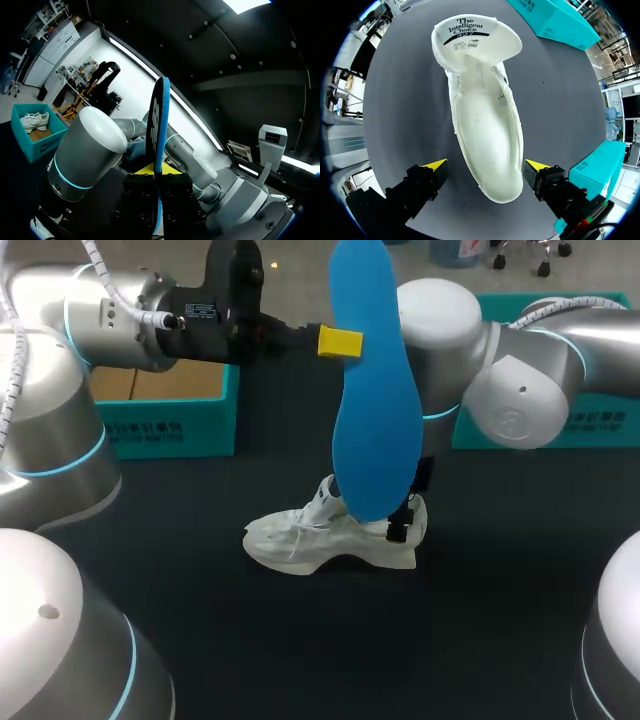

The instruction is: Take the shoe out of the shoebox, open the shoe tongue, remove and reinsert the insole, then place the shoe into the shoebox

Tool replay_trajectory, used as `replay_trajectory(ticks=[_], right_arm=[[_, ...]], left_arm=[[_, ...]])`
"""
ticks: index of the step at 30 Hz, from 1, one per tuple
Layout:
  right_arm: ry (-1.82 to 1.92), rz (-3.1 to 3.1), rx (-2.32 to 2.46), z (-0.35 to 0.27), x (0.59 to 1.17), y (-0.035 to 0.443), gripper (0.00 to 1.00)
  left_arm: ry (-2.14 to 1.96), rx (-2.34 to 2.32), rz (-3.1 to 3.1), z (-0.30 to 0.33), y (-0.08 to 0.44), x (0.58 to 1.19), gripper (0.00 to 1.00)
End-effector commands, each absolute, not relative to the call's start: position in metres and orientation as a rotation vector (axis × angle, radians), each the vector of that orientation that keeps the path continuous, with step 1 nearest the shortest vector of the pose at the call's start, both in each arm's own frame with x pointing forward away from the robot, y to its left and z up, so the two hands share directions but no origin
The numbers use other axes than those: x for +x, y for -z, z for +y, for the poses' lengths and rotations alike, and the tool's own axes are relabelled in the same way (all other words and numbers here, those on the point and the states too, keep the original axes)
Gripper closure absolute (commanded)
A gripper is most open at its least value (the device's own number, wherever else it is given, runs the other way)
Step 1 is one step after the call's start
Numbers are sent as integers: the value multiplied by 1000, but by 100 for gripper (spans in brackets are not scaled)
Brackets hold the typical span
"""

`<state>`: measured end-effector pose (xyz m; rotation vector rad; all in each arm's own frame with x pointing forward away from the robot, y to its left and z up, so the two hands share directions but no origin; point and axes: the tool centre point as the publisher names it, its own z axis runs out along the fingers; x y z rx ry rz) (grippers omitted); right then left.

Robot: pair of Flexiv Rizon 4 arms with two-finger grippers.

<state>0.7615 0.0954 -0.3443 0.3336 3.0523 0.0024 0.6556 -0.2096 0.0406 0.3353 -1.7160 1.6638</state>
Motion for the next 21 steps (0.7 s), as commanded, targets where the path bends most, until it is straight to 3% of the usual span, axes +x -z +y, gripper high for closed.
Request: replay_trajectory(ticks=[1,21], right_arm=[[-4,3050,332,95,761,345,0],[2,3017,228,117,802,328,0]], left_arm=[[-1662,333,-1716,-211,-40,656,100],[-1662,333,-1716,-211,-40,656,100]])
